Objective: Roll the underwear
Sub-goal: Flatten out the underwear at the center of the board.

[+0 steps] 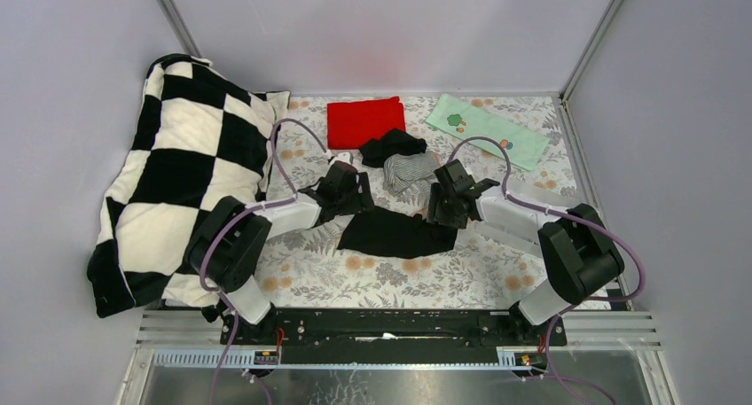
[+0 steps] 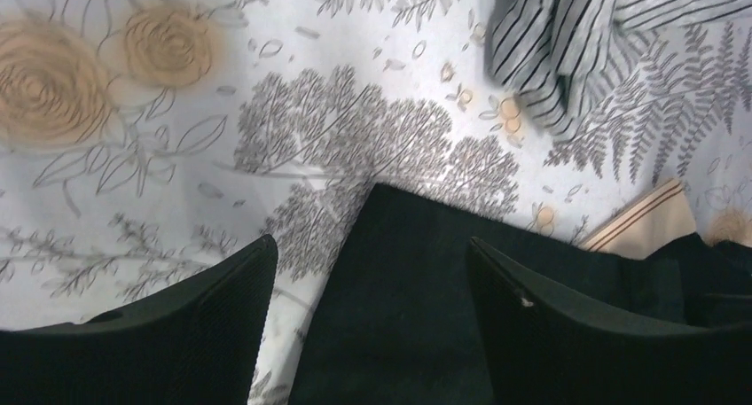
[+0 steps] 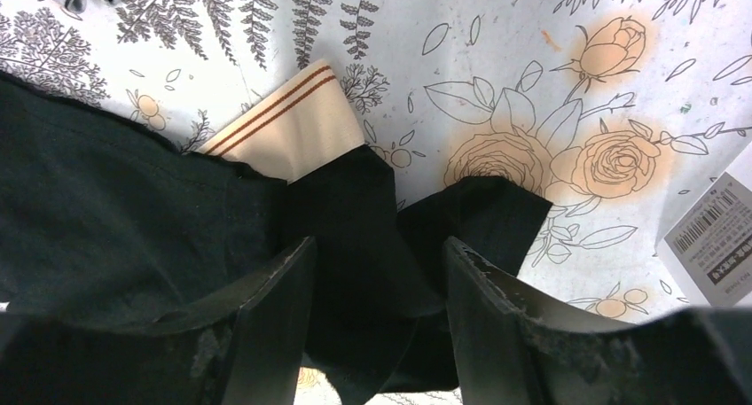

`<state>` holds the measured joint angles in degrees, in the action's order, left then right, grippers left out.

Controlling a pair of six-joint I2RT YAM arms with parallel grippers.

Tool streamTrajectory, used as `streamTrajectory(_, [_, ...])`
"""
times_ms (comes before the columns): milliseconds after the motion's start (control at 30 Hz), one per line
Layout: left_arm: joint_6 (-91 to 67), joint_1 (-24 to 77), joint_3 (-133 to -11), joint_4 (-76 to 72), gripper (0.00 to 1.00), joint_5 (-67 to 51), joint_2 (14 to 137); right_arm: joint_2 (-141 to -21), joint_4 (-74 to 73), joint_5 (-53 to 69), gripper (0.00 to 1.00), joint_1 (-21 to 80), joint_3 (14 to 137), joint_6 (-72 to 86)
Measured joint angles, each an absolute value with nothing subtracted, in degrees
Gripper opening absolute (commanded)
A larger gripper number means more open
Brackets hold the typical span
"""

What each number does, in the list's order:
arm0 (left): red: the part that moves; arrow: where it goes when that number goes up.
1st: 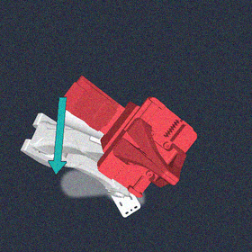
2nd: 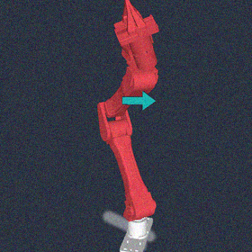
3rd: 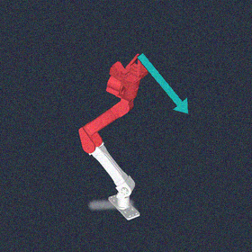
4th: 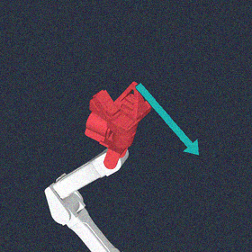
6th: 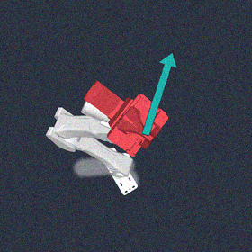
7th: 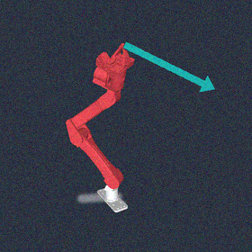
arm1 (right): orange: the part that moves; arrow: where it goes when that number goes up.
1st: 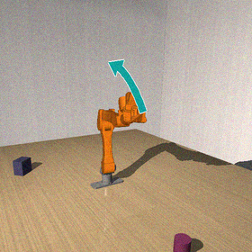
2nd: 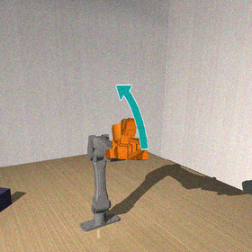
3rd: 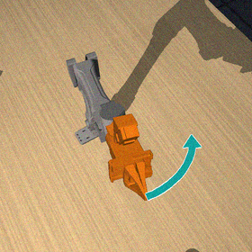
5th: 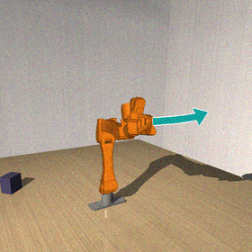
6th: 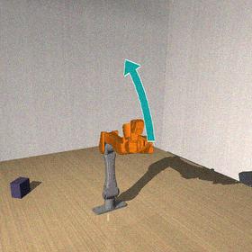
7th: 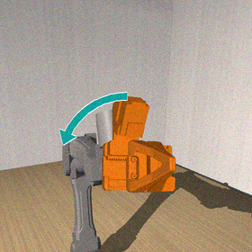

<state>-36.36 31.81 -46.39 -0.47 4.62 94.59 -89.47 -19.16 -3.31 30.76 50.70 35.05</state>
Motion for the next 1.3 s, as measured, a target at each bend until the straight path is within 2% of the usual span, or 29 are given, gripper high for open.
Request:
streamTrajectory(100, [-35.94,31.92,-48.12,-1.87,0.74,5.26,96.82,-90.30,-18.70,-3.29,0.51,30.63,50.70,34.70])
streamTrajectory(200, [-35.70,32.01,-48.40,-3.60,0.57,5.74,97.93,-90.30,-18.00,-2.90,0.42,30.59,50.70,34.37])
streamTrajectory(267, [-35.44,32.16,-48.38,-4.49,0.50,5.78,98.52,-90.30,-17.26,-2.31,0.39,30.57,50.59,34.15])
streamTrajectory(433, [-34.85,33.21,-48.07,-5.45,0.45,5.52,98.94,-90.28,-15.92,-1.58,0.34,30.57,49.63,33.93])
streamTrajectory(633, [-34.85,34.89,-44.56,-7.42,0.43,5.39,96.66,-89.52,-15.55,-0.75,0.32,30.57,48.71,33.91])
streamTrajectory(800, [-34.87,35.05,-41.69,-8.45,0.19,5.78,94.76,-88.27,-15.33,-0.78,0.12,30.57,48.31,33.80])
streamTrajectory(900, [-34.74,35.05,-41.80,-7.99,0.00,6.22,94.85,-88.23,-14.81,-0.71,0.06,30.57,48.31,33.54])
streamTrajectory(1100, [-33.36,35.11,-44.80,-3.22,0.00,6.39,94.37,-86.54,-14.98,-0.43,0.04,30.55,48.60,32.32])
streamTrajectory(1300, [-33.30,35.59,-43.33,-1.54,0.00,3.36,80.66,-77.60,-17.63,1.21,0.05,30.52,48.58,31.46])
